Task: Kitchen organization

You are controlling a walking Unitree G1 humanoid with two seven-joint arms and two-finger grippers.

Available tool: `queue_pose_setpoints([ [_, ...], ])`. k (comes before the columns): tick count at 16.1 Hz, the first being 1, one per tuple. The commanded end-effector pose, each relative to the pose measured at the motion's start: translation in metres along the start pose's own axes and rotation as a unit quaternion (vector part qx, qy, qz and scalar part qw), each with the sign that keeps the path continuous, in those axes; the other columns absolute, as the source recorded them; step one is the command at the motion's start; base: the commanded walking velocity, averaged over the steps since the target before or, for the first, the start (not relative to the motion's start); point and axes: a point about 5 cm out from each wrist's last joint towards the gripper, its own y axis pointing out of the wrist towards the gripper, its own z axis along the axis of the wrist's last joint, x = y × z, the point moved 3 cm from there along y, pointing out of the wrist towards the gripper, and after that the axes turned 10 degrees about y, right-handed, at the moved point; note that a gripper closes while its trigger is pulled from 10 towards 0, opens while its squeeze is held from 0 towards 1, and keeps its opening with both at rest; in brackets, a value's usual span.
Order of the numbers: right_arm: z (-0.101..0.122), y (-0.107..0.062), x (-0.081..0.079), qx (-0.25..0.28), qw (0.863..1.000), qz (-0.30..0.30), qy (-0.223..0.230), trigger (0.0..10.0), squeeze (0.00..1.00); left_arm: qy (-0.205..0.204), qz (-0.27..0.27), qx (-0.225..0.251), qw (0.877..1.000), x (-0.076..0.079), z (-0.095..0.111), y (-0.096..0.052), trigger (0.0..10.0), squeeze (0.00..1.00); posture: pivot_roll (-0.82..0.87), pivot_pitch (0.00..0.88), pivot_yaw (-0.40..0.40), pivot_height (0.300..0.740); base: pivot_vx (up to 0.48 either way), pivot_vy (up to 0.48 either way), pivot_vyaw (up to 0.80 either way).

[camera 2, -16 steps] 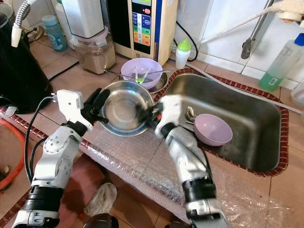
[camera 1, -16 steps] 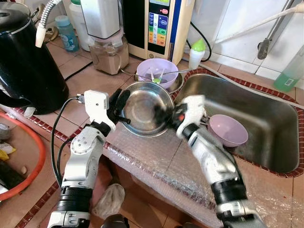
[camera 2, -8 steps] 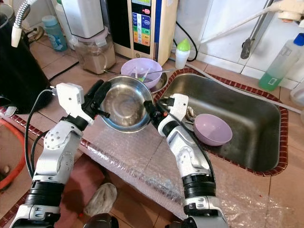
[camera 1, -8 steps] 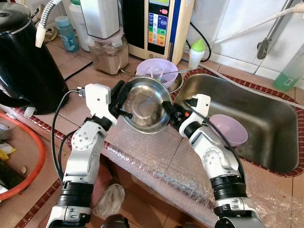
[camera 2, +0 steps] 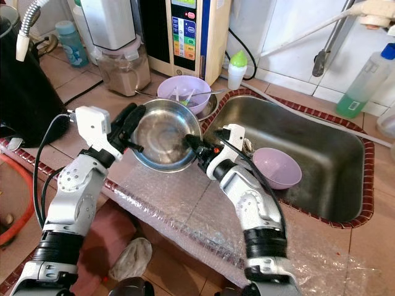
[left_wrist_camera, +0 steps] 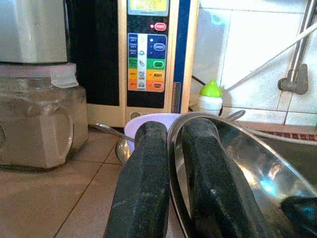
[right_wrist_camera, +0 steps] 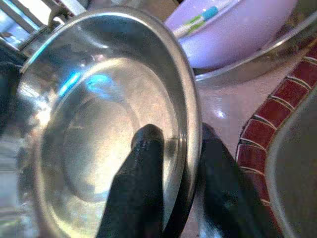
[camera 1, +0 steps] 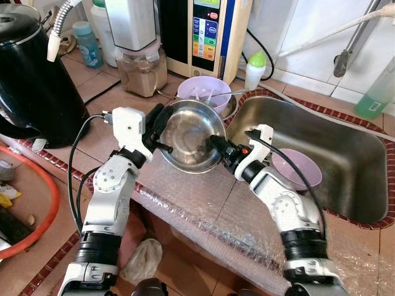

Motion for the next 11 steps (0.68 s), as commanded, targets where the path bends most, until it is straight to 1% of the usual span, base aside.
queue_pose_setpoints([
  [1,-0.011,-0.002,0.003,-0.032,0.999,-0.003,-0.005,0.0,0.0,0.009,0.014,0.033,0.999,-0.006,0.015,0.006,0.0,0.0,0.03,0.0,0.021,0.74,0.0,0.0,0.0],
  [2,-0.009,-0.001,0.009,-0.028,0.999,-0.019,-0.008,0.0,0.0,0.009,0.013,0.032,0.999,-0.006,0.014,0.006,0.0,0.0,0.03,0.0,0.02,0.74,0.0,0.0,0.0],
  [8,-0.005,0.0,0.02,-0.006,0.998,-0.061,0.012,0.0,0.0,0.018,0.001,0.025,1.0,-0.005,0.012,0.006,0.0,0.0,0.04,0.0,0.031,0.74,0.0,0.0,0.0],
  [9,-0.002,-0.001,0.022,0.002,0.998,-0.067,0.018,0.0,0.0,0.019,-0.013,0.021,1.0,0.0,0.01,0.007,0.0,0.24,0.03,0.0,0.03,0.74,0.0,0.0,0.0],
  [10,-0.001,-0.001,0.022,0.003,0.998,-0.068,0.018,0.0,0.0,0.014,-0.022,0.019,0.999,0.004,0.01,0.007,0.0,1.0,0.03,0.0,0.031,0.74,0.0,0.0,0.0],
  [11,0.003,-0.002,0.024,0.009,0.997,-0.074,0.018,0.0,0.0,0.017,-0.032,0.017,0.999,0.008,0.009,0.007,8.1,1.0,0.03,0.0,0.031,0.74,0.0,0.0,0.0],
])
